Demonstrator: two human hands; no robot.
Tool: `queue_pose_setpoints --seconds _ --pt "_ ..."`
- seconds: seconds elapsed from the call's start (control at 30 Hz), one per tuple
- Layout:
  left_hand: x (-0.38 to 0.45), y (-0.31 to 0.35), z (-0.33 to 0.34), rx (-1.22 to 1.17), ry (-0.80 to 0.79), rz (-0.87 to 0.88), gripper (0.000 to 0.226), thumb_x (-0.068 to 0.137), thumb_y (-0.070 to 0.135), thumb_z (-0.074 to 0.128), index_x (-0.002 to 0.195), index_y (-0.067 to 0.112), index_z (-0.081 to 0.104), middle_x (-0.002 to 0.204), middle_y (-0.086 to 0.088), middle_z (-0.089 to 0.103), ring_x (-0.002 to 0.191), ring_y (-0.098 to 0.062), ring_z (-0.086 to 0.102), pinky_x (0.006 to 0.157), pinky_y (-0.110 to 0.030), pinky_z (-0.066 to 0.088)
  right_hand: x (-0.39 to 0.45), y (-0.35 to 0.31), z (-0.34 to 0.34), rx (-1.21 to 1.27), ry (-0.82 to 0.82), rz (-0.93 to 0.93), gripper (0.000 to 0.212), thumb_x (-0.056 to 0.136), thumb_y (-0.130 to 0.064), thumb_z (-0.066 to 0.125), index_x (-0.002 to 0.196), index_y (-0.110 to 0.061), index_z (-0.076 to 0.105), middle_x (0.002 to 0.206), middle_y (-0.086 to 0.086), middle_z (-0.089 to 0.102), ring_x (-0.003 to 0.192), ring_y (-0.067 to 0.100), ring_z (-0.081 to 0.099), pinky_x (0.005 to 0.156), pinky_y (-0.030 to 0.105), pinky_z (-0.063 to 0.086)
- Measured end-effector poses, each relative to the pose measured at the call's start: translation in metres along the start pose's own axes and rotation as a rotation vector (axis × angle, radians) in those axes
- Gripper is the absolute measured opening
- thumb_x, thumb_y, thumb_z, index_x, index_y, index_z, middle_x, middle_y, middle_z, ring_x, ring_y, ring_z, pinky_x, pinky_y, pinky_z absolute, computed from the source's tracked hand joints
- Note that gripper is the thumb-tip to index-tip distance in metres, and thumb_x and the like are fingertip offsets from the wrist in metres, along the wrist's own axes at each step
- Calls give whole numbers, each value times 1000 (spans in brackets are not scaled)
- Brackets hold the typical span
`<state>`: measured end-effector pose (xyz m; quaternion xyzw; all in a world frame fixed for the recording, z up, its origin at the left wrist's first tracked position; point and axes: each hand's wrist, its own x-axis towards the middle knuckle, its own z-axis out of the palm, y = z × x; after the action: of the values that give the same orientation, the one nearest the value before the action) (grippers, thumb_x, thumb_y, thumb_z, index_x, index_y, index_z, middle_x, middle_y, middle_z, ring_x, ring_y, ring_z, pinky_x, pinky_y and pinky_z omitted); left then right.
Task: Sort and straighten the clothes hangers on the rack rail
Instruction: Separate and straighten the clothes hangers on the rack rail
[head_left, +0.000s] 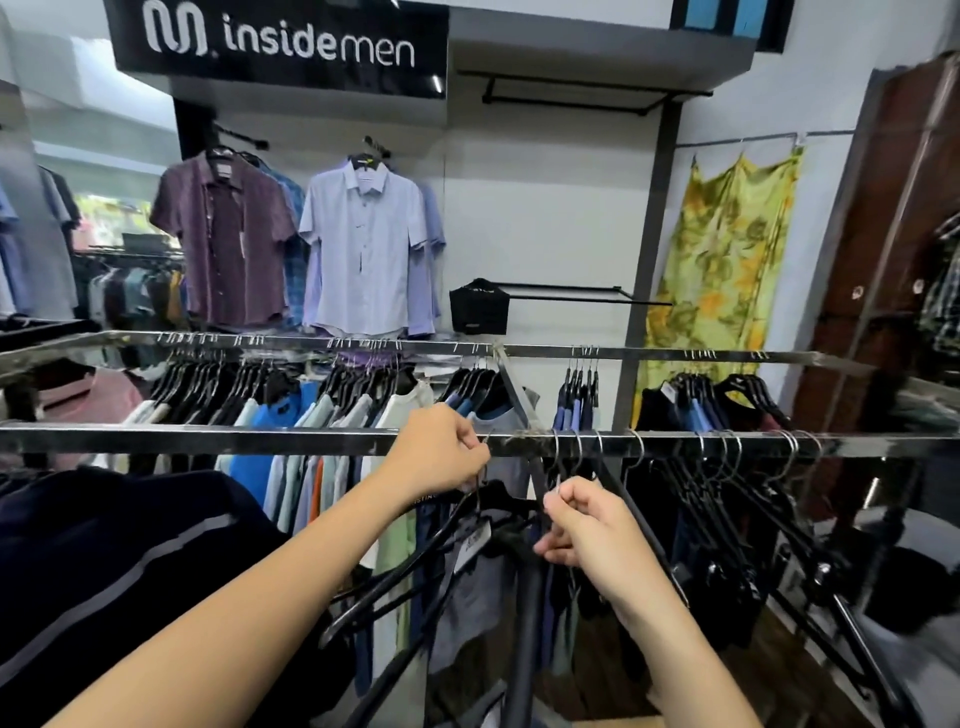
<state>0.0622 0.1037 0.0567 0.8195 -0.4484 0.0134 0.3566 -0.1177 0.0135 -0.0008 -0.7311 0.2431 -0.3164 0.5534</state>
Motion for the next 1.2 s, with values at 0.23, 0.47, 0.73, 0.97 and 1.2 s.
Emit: queue_pose_setpoints --seconds 0.23,0.47,0.73,0.97,1.2 --pt "-6 -3 -9 21 122 -27 21 75 19 64 56 12 70 55 -2 71 56 -14 65 64 -23 53 -5 8 19 -65 -11 -17 28 101 -14 59 73 -11 54 68 6 61 64 20 71 65 34 61" --pt "-16 -17 -26 60 164 -53 21 75 21 62 57 11 70 59 -7 72 64 -22 68 74 -34 59 3 11 38 -145 -34 -63 45 102 -15 56 60 -30 49 72 2 61 71 19 77 72 37 61" --pt "-21 -41 -44 68 203 -73 25 74 21 59 53 12 68 53 -3 69 71 -22 69 79 -35 58 10 5 74 -150 -104 -93 42 102 -19 57 62 -31 50 62 -7 64 72 18 78 80 47 63" --pt "-24 -48 -53 59 189 -66 28 77 24 59 56 9 70 55 -6 71 61 -19 68 75 -32 59 16 -10 81 -213 -96 -172 35 99 -21 61 66 -31 57 61 -8 68 68 14 77 79 52 63" --pt "-20 -21 -52 16 128 39 28 86 25 63 63 11 72 61 -5 75 71 -19 73 80 -33 58 34 -47 60 -418 11 -251 25 98 -27 62 73 -21 63 65 2 73 67 14 76 80 49 60"
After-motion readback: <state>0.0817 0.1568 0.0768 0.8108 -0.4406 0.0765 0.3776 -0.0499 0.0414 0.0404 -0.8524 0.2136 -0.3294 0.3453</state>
